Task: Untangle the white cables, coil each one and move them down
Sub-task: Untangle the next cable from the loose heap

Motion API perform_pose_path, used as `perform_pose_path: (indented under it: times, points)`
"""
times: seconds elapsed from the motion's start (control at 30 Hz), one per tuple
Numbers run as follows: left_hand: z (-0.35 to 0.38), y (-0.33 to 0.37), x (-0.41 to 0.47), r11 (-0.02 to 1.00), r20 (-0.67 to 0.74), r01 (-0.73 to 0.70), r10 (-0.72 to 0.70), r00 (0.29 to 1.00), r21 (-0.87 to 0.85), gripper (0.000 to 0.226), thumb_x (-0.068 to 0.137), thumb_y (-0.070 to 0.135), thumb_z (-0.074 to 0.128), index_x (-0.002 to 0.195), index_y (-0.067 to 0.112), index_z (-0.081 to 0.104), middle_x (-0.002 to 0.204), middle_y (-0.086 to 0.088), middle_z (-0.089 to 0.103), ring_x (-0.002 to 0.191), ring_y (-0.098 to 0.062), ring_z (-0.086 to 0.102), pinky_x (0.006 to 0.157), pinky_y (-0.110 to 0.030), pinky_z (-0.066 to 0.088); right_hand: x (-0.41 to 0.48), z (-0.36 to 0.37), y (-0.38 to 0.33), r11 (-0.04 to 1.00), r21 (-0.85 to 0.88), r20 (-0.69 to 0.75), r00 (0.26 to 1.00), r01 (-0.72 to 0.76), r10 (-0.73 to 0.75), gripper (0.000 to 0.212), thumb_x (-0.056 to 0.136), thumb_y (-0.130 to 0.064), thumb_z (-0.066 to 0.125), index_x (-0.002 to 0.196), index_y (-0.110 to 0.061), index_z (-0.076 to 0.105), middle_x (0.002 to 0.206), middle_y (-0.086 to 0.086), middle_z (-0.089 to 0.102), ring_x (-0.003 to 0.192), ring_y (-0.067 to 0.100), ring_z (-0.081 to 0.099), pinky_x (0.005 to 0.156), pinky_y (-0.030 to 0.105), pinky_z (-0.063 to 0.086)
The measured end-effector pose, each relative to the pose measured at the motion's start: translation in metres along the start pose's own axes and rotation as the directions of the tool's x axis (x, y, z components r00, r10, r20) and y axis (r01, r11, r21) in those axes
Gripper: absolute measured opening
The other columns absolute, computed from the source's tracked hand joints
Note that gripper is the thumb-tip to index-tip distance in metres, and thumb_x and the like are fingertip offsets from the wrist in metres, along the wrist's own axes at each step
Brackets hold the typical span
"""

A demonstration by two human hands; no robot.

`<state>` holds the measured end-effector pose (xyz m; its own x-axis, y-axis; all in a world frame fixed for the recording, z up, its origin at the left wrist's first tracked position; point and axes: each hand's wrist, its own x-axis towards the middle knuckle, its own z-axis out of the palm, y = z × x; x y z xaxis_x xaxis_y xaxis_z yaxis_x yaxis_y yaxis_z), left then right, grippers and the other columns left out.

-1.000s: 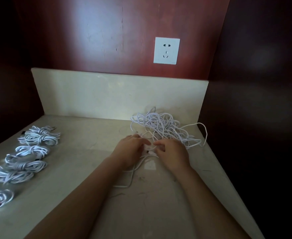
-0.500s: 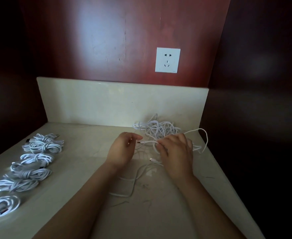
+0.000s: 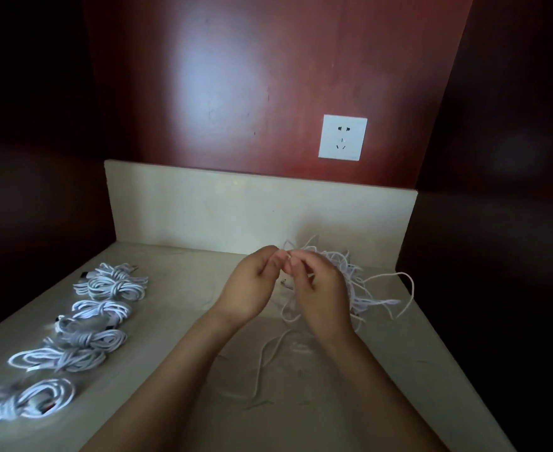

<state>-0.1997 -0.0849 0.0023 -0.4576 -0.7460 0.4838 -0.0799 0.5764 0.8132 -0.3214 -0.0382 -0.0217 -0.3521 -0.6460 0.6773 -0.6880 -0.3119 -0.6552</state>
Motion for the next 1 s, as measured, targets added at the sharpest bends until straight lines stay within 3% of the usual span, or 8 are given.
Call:
perform_pose_path:
  times: [0.13,0.27,0.43,0.53,0.7,0.83,0.9,1.0]
  points:
    - [-0.011,-0.001,-0.002,0.928,-0.082,0.131,-0.170,0.982,-0.348,0.033,0.100,0.017,0.043,0.072,0.012,0.060,0.047,0.009,0.032,0.044,-0.007,0.026,0.044,-0.020,0.023,-0.015,0.021,0.004,0.989,-0.143,0.131,0.990,-0.036,0.055,0.028,0.100,-0.032,0.041,0.095,-0.019,0.065,0.084,-0.004,0.068,0.079,0.015,0.063,0.072,0.039,0.052]
    - [-0.021,0.007,-0.002,0.840,-0.163,0.037,-0.148,0.976,-0.541,0.033,0.101,0.007,0.034,0.078,0.007,0.057,0.047,0.010,0.025,0.044,-0.007,0.018,0.042,-0.017,0.017,-0.013,0.025,0.012,0.922,-0.380,0.143,0.990,0.074,-0.020,0.030,0.096,-0.032,0.039,0.097,-0.015,0.064,0.087,0.002,0.069,0.080,0.023,0.061,0.074,0.037,0.049]
    - [-0.017,0.011,-0.004,0.797,-0.194,-0.016,-0.127,0.973,-0.604,0.032,0.101,0.005,0.032,0.080,0.008,0.055,0.047,0.012,0.024,0.043,-0.005,0.017,0.042,-0.016,0.015,-0.004,0.004,0.043,0.814,-0.579,0.061,0.994,-0.037,0.089,0.019,0.086,-0.025,0.052,0.089,-0.012,0.064,0.095,0.008,0.065,0.094,0.031,0.059,0.084,0.040,0.044]
    - [-0.017,0.012,-0.005,0.738,-0.244,-0.048,-0.160,0.957,-0.673,0.031,0.101,0.006,0.029,0.083,0.010,0.055,0.049,0.012,0.022,0.045,-0.006,0.014,0.043,-0.018,0.012,-0.002,-0.011,0.052,0.772,-0.629,-0.027,0.995,-0.091,0.095,0.011,0.084,-0.019,0.063,0.094,-0.017,0.068,0.114,0.005,0.064,0.120,0.027,0.052,0.110,0.047,0.028]
    - [-0.025,0.003,0.000,0.726,-0.220,0.005,-0.215,0.951,-0.688,0.028,0.102,0.009,0.028,0.092,0.013,0.054,0.049,0.011,0.021,0.045,-0.007,0.013,0.044,-0.020,0.010,-0.004,-0.020,0.043,0.743,-0.662,0.007,0.990,-0.099,0.138,0.036,0.079,-0.022,0.060,0.114,-0.025,0.067,0.130,-0.001,0.060,0.135,0.018,0.042,0.121,0.049,0.003]
    - [-0.024,0.003,-0.003,0.740,0.066,0.160,-0.155,0.986,-0.654,0.025,0.103,0.013,0.031,0.098,0.011,0.056,0.048,0.007,0.025,0.043,-0.009,0.021,0.042,-0.017,0.022,-0.010,-0.002,0.009,0.904,-0.397,0.144,0.984,0.157,-0.107,0.042,0.085,-0.033,0.055,0.125,-0.021,0.059,0.121,-0.001,0.064,0.115,0.019,0.057,0.106,0.041,0.039]
    - [-0.025,0.005,-0.003,0.748,0.184,0.227,-0.142,0.973,-0.623,0.027,0.101,0.011,0.032,0.094,0.008,0.058,0.051,0.002,0.035,0.049,-0.015,0.034,0.045,-0.020,0.033,-0.017,0.005,-0.004,0.981,-0.153,0.228,0.970,0.123,-0.086,0.036,0.094,-0.039,0.041,0.124,-0.027,0.057,0.106,-0.006,0.067,0.096,0.012,0.062,0.083,0.032,0.048]
    - [-0.031,0.002,-0.001,0.763,0.235,0.308,-0.209,0.949,-0.568,0.030,0.101,0.009,0.031,0.091,0.008,0.059,0.057,0.000,0.047,0.056,-0.018,0.044,0.052,-0.021,0.041,-0.024,0.009,-0.004,0.998,-0.011,0.238,0.970,0.058,-0.054,0.038,0.097,-0.044,0.034,0.126,-0.033,0.055,0.092,-0.009,0.068,0.081,0.006,0.061,0.073,0.033,0.048]
